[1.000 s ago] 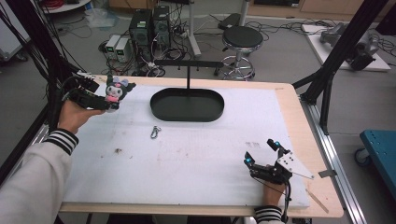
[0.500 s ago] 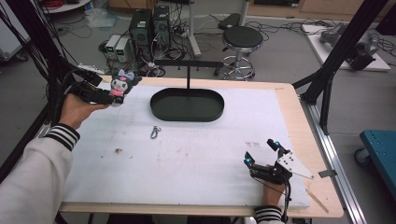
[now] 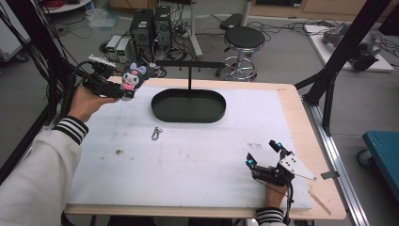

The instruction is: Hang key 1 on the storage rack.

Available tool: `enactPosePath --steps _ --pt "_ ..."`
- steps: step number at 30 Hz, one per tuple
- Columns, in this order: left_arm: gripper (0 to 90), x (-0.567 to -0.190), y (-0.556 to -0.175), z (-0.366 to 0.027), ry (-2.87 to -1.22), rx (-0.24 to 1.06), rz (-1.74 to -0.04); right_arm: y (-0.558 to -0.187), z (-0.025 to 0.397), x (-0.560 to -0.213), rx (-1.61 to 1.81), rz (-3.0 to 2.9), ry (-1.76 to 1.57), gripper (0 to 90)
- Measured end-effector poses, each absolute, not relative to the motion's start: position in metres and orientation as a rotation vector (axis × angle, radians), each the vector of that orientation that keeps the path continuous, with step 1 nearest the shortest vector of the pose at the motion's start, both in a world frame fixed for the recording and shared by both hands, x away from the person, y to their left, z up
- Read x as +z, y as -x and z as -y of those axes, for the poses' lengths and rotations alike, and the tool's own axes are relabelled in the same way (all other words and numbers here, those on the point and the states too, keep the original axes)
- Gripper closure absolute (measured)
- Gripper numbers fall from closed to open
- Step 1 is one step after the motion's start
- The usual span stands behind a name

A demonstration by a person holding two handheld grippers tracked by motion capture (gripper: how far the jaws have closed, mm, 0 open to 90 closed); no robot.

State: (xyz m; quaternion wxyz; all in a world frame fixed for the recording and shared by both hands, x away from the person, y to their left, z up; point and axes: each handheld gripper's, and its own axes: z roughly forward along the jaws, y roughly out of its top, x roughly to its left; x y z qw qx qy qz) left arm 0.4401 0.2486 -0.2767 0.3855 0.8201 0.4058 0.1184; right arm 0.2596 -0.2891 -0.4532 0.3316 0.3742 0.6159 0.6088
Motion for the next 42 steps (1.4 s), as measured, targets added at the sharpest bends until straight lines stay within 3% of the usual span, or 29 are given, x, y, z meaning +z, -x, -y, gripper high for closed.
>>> enactPosePath --steps 42 --pt "47.7 -0.246 -0.476 -0.191 -2.124 0.227 -0.934 -0.260 0.290 -0.453 1.593 -1.602 -0.977 1.3"
